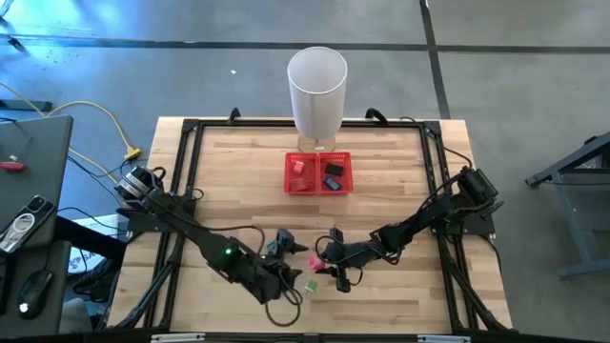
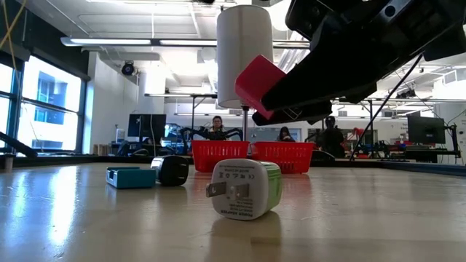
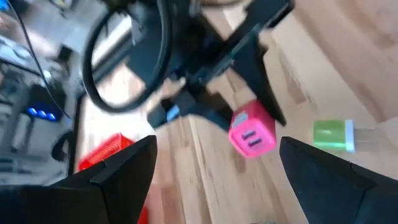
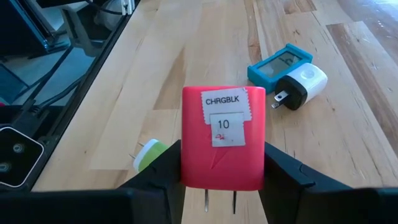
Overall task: Pick & Place Office items
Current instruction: Put the pink charger adapter into the left red bin
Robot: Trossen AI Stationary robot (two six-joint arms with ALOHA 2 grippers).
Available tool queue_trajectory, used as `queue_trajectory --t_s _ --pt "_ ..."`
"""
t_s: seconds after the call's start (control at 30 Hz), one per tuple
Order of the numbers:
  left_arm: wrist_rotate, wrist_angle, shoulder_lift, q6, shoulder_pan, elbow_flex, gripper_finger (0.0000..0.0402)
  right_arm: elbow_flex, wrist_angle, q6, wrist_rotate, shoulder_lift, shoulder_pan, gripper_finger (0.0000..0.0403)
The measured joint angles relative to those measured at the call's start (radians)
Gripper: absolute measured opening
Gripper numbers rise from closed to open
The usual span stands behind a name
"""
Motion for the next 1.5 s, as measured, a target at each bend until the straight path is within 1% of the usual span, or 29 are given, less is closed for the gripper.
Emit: queue_trajectory --t_s 0.07,0.23,0.3,0.4,0.53,0.63,0.87,1.0,1.2,1.33,1.5 --pt "0.023 -0.020 0.000 -0.029 0.008 0.000 0.0331 0.000 0.000 0.000 0.000 0.000 0.000 0.0144" --pt "0.140 -0.031 0.000 -0.060 0.026 0.000 0.0331 0.000 0.001 0.002 -0.005 0.000 0.000 0.0144" --pt "0.169 -0.028 0.000 -0.074 0.027 0.000 0.0331 0.000 0.002 0.004 -0.049 0.000 -0.006 0.0144" --pt "0.177 -0.017 0.000 -0.104 0.027 0.000 0.0331 0.000 0.002 0.026 -0.123 0.000 -0.023 0.0144" --pt "0.194 0.063 0.000 -0.132 0.027 0.000 0.0331 0.000 0.004 0.062 -0.234 0.000 -0.053 0.0144" --pt "0.201 0.062 0.000 -0.065 0.020 0.000 0.0331 0.000 0.031 0.084 -0.302 0.000 -0.077 0.0144" --pt "0.204 0.058 0.000 0.099 -0.005 0.000 0.0330 0.000 0.159 0.087 -0.462 0.000 -0.122 0.0144" --pt "0.207 0.058 0.029 0.161 -0.009 0.001 0.0330 0.000 0.218 0.087 -0.528 0.000 -0.140 0.0144" --pt "0.189 0.101 0.089 0.268 0.004 0.001 0.0330 -0.001 0.191 0.091 -0.548 0.000 -0.145 0.0144" --pt "0.179 0.148 0.104 0.300 0.008 0.001 0.0330 0.001 0.196 0.090 -0.534 -0.001 -0.145 0.0143" --pt "0.140 0.169 0.118 0.360 0.023 0.001 0.0330 0.002 0.208 0.090 -0.540 -0.001 -0.146 0.0143"
